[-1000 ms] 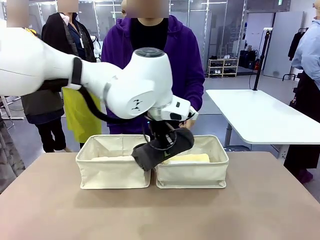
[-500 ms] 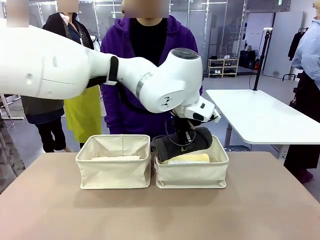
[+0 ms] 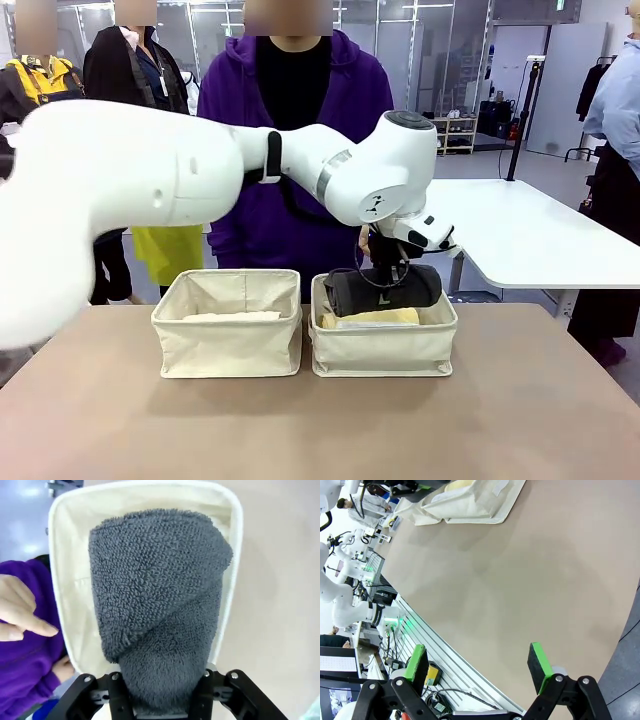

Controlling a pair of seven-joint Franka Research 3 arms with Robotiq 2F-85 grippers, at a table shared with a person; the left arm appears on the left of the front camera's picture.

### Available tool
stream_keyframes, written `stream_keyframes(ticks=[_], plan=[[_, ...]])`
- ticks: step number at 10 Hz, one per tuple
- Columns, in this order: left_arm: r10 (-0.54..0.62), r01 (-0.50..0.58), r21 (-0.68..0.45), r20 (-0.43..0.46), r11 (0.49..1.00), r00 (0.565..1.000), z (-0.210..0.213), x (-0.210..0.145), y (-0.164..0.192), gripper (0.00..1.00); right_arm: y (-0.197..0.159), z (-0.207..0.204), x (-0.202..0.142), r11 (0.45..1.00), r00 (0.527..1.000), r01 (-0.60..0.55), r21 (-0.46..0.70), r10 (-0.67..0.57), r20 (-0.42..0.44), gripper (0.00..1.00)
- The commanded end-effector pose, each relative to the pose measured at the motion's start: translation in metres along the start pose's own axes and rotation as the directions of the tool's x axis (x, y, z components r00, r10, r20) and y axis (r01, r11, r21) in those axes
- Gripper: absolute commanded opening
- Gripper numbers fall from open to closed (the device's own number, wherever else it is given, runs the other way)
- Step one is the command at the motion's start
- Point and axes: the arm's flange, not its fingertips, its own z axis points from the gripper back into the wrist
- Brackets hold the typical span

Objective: Divide the towels into two baskets.
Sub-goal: Pick up one hotel-folded towel from the bottom of the table and place it in the Fabric basket indicated by the person.

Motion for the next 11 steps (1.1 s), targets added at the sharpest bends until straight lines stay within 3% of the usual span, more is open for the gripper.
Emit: stream_keyframes(ticks=[1, 4, 5, 6, 7, 10, 11], plan=[[-0.026, 0.028, 0.025, -0.042, 0.999, 0.999, 0.000, 0.019, 0.028, 0.42, 0.003, 0.002, 0.000, 1.000, 1.000, 0.010, 0.011, -0.010, 0.016, 1.00], [-0.031, 0.031, 0.004, -0.046, 1.000, 0.998, -0.016, 0.011, 0.042, 0.42, 0.003, 0.002, 0.000, 1.000, 1.000, 0.010, 0.011, -0.010, 0.016, 1.00], [-0.022, 0.022, -0.004, -0.043, 1.000, 0.999, -0.019, 0.007, 0.043, 0.66, 0.003, 0.002, 0.000, 1.000, 1.000, 0.010, 0.011, -0.010, 0.016, 1.00], [-0.025, 0.025, -0.001, -0.053, 1.000, 0.998, -0.019, 0.007, 0.041, 0.78, 0.003, 0.002, 0.000, 1.000, 1.000, 0.010, 0.011, -0.010, 0.016, 1.00], [-0.024, 0.024, -0.002, -0.053, 1.000, 0.998, -0.017, 0.004, 0.040, 1.00, 0.003, 0.002, 0.000, 1.000, 1.000, 0.010, 0.011, -0.010, 0.016, 1.00], [-0.013, 0.013, -0.005, -0.055, 1.000, 0.998, -0.013, -0.001, 0.035, 0.97, 0.003, 0.002, 0.000, 1.000, 1.000, 0.010, 0.011, -0.010, 0.016, 1.00], [-0.007, 0.007, 0.000, -0.054, 1.000, 0.999, -0.012, -0.002, 0.032, 1.00, 0.003, 0.002, 0.000, 1.000, 1.000, 0.010, 0.011, -0.010, 0.016, 1.00]])
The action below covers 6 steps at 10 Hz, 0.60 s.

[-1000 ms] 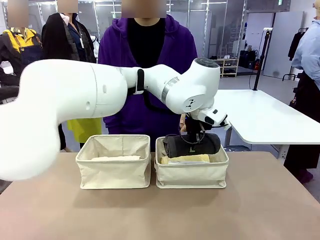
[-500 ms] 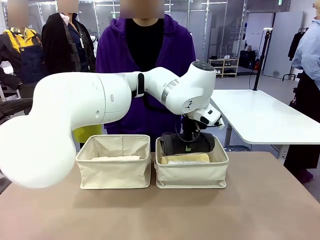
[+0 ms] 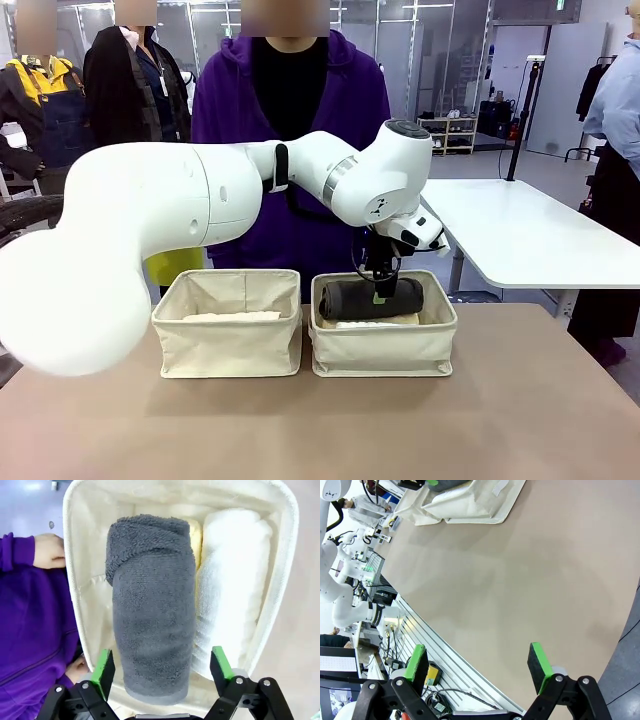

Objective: Divide the towels into two baskets.
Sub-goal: Pick up one hotel-folded towel from the bottom of the table and place it in the Fabric basket indicated by the person.

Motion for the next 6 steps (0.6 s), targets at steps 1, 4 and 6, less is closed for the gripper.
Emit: stream_keyframes(ticks=[1, 4, 6], plan=[[-0.006, 0.005, -0.020, -0.013, 1.000, 1.000, 0.012, -0.004, -0.006, 1.00, 0.003, 0.002, 0.000, 1.000, 1.000, 0.010, 0.011, -0.010, 0.016, 1.00], [0.000, 0.000, 0.000, 0.000, 1.000, 1.000, 0.000, 0.000, 0.000, 1.00, 0.003, 0.002, 0.000, 1.000, 1.000, 0.010, 0.011, -0.010, 0.016, 1.00], [0.000, 0.000, 0.000, 0.000, 1.000, 1.000, 0.000, 0.000, 0.000, 1.00, 0.003, 0.002, 0.000, 1.000, 1.000, 0.010, 0.011, -0.010, 0.016, 1.00]])
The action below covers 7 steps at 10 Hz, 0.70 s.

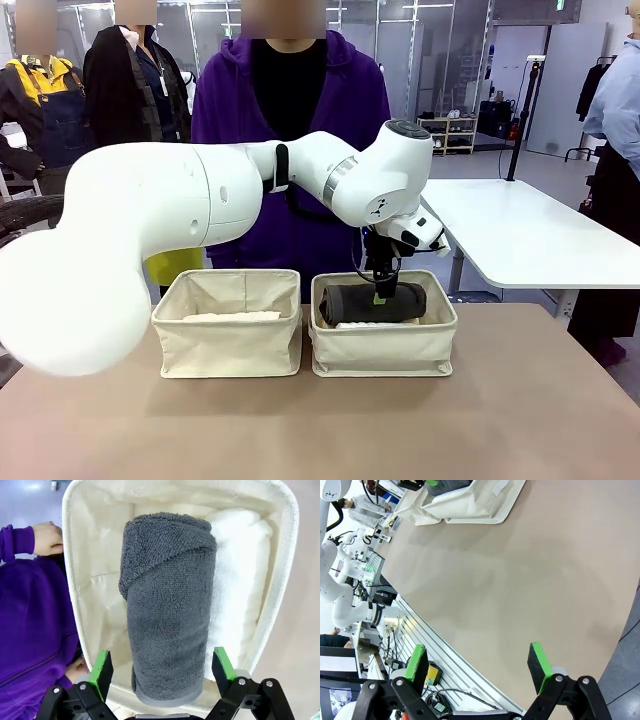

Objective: Divide the towels into two baskets.
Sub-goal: Pick up one hotel-folded towel from the bottom of the table and place it in the Fabric basket indicated by the person.

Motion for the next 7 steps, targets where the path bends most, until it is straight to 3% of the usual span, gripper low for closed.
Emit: stream_keyframes(ticks=[1, 7], plan=[[0.001, -0.001, 0.000, 0.002, 1.000, 1.000, 0.0014, -0.0003, 0.0006, 1.00, 0.0034, 0.0015, 0.0000, 1.000, 1.000, 0.010, 0.011, -0.010, 0.016, 1.00], [0.001, -0.001, 0.000, 0.002, 1.000, 1.000, 0.0014, -0.0003, 0.0006, 1.00, 0.0034, 0.0015, 0.0000, 1.000, 1.000, 0.010, 0.011, -0.010, 0.016, 1.00]])
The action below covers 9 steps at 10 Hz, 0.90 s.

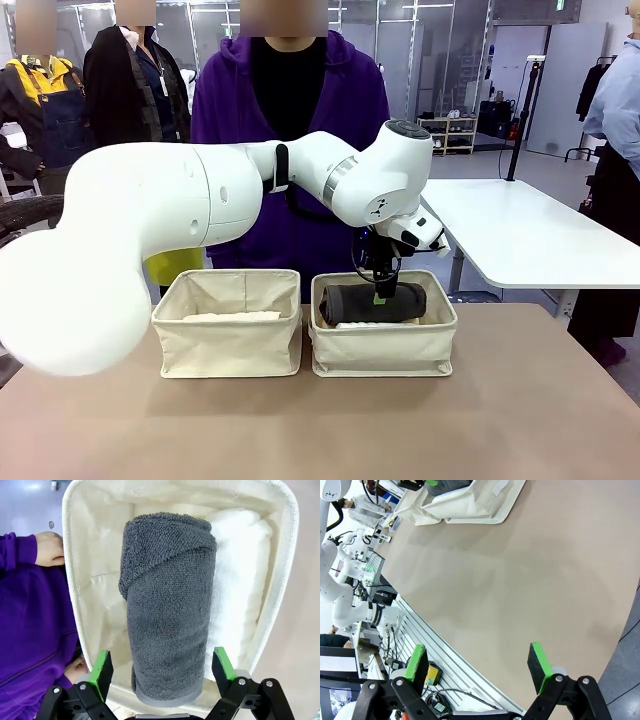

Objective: Divide the towels into two baskets.
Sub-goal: Pick up one hotel-folded towel from the bottom of the table and place it in the Fabric basket indicated by the person.

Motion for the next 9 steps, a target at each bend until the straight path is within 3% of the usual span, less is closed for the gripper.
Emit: stream_keyframes(ticks=[1, 4, 6, 9], plan=[[0.001, -0.001, 0.000, 0.002, 1.000, 1.000, 0.001, 0.000, 0.001, 1.00, 0.003, 0.002, 0.000, 1.000, 1.000, 0.010, 0.011, -0.010, 0.016, 1.00], [0.000, 0.000, 0.000, 0.000, 1.000, 1.000, 0.000, 0.000, 0.000, 0.96, 0.003, 0.002, 0.000, 1.000, 1.000, 0.010, 0.011, -0.010, 0.016, 1.00], [0.085, -0.085, -0.018, 0.024, 0.996, 0.996, 0.043, -0.012, 0.009, 1.00, 0.003, 0.002, 0.000, 1.000, 1.000, 0.010, 0.011, -0.010, 0.016, 1.00], [0.286, -0.244, -0.241, 0.157, 0.939, 0.945, 0.103, -0.089, -0.013, 1.00, 0.003, 0.002, 0.000, 1.000, 1.000, 0.010, 0.011, -0.010, 0.016, 1.00]])
